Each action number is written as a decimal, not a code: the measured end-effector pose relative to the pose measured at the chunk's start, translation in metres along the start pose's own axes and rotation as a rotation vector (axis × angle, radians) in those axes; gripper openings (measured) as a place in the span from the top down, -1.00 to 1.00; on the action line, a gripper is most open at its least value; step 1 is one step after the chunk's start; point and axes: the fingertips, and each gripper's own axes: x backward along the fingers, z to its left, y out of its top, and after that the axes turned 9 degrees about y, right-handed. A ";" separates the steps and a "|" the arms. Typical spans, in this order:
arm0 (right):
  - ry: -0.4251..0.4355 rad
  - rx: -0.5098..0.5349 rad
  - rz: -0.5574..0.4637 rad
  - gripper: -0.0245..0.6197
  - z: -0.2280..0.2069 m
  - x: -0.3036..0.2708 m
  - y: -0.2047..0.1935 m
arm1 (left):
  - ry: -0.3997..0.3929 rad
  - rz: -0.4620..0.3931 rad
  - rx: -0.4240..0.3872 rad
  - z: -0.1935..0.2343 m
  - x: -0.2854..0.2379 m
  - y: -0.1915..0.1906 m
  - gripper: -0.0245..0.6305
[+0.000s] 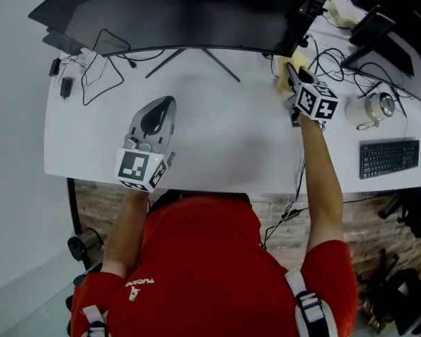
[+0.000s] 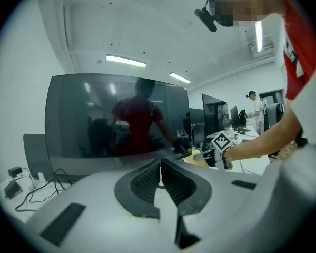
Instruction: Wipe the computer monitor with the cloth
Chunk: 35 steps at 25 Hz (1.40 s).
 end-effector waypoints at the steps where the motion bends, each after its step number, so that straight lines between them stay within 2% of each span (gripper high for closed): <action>1: 0.002 -0.001 -0.005 0.74 0.002 -0.001 0.000 | 0.001 0.001 0.001 0.001 0.001 0.000 0.89; 11: -0.001 -0.016 -0.040 0.74 0.016 -0.009 0.002 | 0.007 0.011 0.013 0.020 0.009 -0.004 0.89; 18: -0.009 -0.015 -0.032 0.74 0.050 -0.037 0.000 | 0.017 -0.005 0.057 0.067 0.021 -0.017 0.89; 24: -0.020 -0.006 -0.022 0.74 0.109 -0.088 -0.003 | 0.023 -0.022 0.069 0.142 0.039 -0.034 0.89; 35: -0.032 -0.008 0.010 0.74 0.257 -0.210 -0.013 | 0.009 -0.061 0.108 0.307 0.080 -0.051 0.89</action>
